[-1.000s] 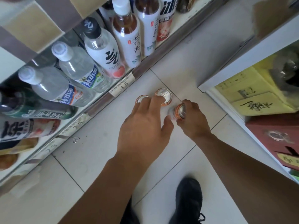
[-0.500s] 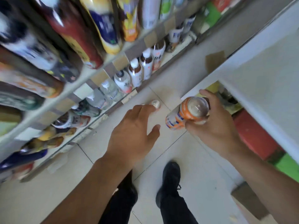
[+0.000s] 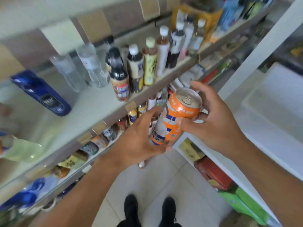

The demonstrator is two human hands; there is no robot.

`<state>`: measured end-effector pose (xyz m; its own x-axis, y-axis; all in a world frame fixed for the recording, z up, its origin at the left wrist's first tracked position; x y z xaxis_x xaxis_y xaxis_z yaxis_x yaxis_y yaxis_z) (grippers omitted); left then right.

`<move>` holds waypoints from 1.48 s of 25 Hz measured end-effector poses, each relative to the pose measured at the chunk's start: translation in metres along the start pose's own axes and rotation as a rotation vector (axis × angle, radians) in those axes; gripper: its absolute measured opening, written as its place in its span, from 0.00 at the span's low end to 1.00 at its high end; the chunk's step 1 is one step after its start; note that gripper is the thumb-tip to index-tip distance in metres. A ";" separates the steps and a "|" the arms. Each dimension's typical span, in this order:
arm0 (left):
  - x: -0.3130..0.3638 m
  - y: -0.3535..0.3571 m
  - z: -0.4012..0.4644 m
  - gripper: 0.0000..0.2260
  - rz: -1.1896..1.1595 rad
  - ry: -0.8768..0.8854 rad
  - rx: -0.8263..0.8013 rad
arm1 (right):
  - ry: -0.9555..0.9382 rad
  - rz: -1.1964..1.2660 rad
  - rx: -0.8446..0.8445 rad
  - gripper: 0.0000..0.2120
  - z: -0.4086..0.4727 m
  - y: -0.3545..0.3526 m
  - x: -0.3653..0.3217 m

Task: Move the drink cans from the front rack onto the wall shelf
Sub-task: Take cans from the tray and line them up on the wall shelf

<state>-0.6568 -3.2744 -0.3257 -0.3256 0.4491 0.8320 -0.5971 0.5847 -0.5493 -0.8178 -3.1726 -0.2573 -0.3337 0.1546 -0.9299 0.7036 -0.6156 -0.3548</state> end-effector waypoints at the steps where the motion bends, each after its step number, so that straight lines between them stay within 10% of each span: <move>1: 0.021 -0.016 0.002 0.44 -0.046 0.008 0.018 | -0.026 0.037 0.012 0.38 0.003 -0.007 -0.027; 16: 0.170 -0.185 -0.002 0.30 -0.551 0.170 0.188 | -0.224 0.670 -0.123 0.33 0.045 -0.007 -0.258; 37: 0.149 -0.270 0.050 0.32 -0.216 0.029 0.979 | -0.395 0.188 -0.248 0.24 0.141 0.126 -0.285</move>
<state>-0.5805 -3.3987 -0.0496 -0.1289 0.4228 0.8970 -0.9859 -0.1518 -0.0702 -0.7221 -3.4031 -0.0235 -0.3646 -0.2753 -0.8896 0.8865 -0.3951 -0.2411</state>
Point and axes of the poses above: each hand's wrist, its own z-axis towards the middle knuckle, its own y-axis out of the palm, x = y × z, the point moved 4 cm from there along z, towards the middle knuckle, and after that the axes turned 11 degrees about x, right-handed, at the moved point
